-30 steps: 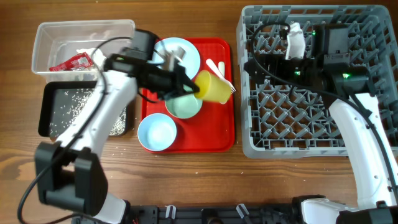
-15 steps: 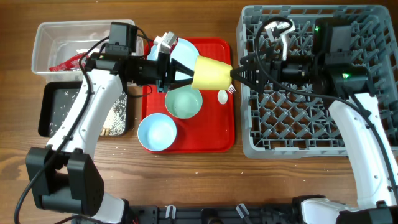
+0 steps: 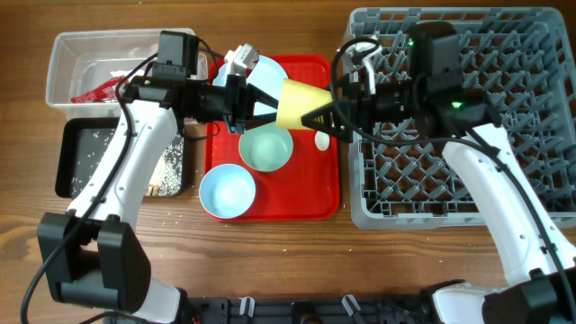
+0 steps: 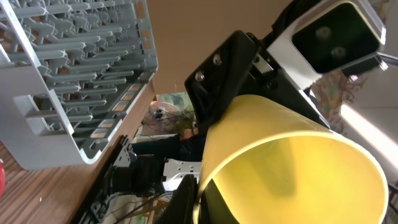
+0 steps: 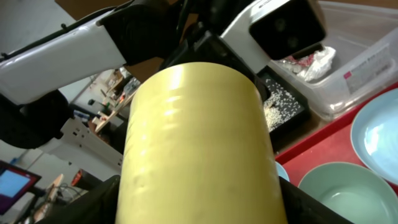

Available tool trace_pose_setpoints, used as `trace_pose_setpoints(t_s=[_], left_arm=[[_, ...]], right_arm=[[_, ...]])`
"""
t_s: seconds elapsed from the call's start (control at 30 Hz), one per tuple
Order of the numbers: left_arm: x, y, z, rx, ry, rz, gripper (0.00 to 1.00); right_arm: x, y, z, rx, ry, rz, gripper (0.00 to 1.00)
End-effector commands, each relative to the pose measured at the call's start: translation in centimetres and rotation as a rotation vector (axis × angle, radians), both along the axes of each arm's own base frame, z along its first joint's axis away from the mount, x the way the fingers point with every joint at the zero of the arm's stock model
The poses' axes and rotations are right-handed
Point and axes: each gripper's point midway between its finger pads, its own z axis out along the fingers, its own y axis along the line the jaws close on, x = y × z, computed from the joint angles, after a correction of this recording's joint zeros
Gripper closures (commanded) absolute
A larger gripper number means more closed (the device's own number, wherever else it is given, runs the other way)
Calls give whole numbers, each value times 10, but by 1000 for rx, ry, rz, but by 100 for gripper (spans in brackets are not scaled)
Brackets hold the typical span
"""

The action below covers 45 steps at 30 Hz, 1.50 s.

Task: Sort waste into correct bins and load items into the dishwasher rack
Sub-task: 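Lift the yellow cup with the left gripper and hand it to the right gripper, then place the yellow cup into the rack with the right gripper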

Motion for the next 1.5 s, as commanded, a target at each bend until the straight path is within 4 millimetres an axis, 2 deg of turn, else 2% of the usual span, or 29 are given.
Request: trace_pose_setpoints(t_s=[0.0,0.1,0.2,0.23,0.37,0.47,0.57,0.67,0.8,0.93,1.0,1.2,1.47], left_arm=[[-2,2,14,-37,-55,-12,96],[-2,2,14,-38,-58,-12,95],[-2,2,14,-37,-58,-12,76],[-1,2,14,-38,-59,-12,64],[3,4,10,-12,-69,10,62],[20,12,-10,108,-85,99,59],[44,27,-43,316,-111,226,60],[63,53,-85,601,-117,363,63],[67,85,-118,875,-102,451,67],[66,109,-135,1066,-102,499,64],[66,116,-137,1108,-102,512,63],[67,131,-141,1192,-109,544,62],[66,143,-145,1259,-107,562,60]], right_arm=[[-3,4,3,25,15,31,32],[-3,4,2,22,18,28,38],[-1,3,0,11,18,13,39],[6,1,-5,-20,44,-33,39],[26,-24,-25,-136,105,-208,39],[38,-63,-47,-281,206,-420,38],[32,-104,-67,-454,293,-620,33],[9,-143,-91,-660,421,-796,32],[-27,-172,-115,-840,619,-901,32],[-57,-188,-129,-981,763,-956,32],[-63,-191,-134,-1031,792,-962,32],[-64,-182,-152,-1118,832,-918,31],[-62,-181,-192,-1283,918,-837,28]])
